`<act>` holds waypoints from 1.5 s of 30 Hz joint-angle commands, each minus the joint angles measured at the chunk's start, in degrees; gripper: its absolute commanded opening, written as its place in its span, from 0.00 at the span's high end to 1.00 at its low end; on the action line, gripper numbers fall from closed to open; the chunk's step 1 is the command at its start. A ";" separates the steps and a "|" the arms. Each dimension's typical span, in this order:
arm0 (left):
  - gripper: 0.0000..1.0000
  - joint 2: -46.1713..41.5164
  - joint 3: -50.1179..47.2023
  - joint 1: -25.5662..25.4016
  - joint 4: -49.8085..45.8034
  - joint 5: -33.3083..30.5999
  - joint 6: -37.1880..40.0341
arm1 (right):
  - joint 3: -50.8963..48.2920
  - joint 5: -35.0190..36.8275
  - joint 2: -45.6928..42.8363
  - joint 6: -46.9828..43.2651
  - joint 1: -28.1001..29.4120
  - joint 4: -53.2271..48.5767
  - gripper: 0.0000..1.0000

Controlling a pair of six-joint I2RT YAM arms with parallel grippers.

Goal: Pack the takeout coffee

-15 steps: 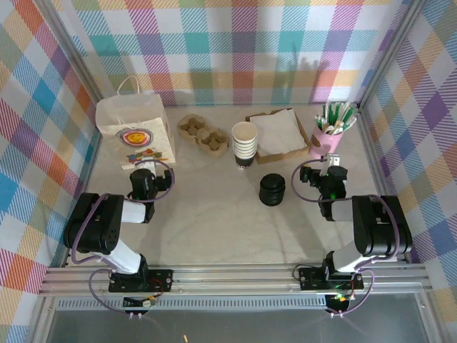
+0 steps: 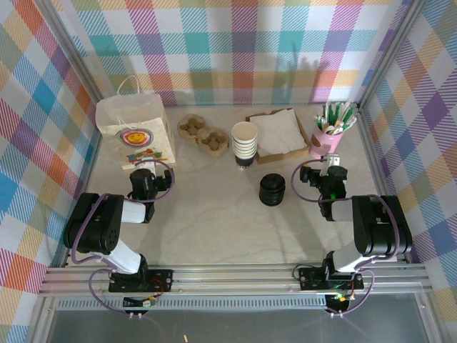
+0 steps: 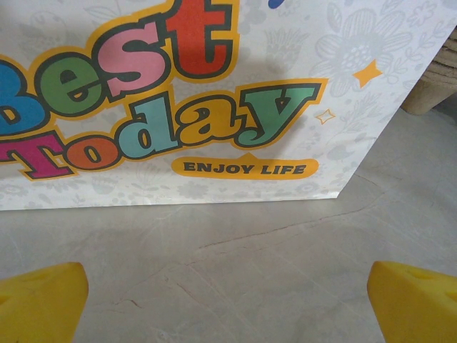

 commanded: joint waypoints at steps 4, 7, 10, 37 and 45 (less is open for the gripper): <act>0.00 0.51 1.44 -0.36 2.18 -0.49 0.28 | 1.46 -0.72 0.65 0.68 0.38 2.02 0.01; 0.00 0.49 1.48 -0.36 2.18 -0.50 0.30 | 1.55 -0.72 0.65 0.73 0.39 2.00 0.01; 0.00 0.52 1.49 -0.36 2.09 -0.50 0.29 | 1.55 -0.68 0.74 0.72 0.38 1.89 0.01; 0.14 -27.22 0.81 -0.61 -19.94 3.00 -0.90 | 0.58 -1.69 -27.34 4.65 0.39 -28.27 0.09; 0.23 -43.61 14.36 -8.54 -51.98 3.46 -4.60 | 16.19 -5.38 -39.95 16.31 1.41 -68.24 0.24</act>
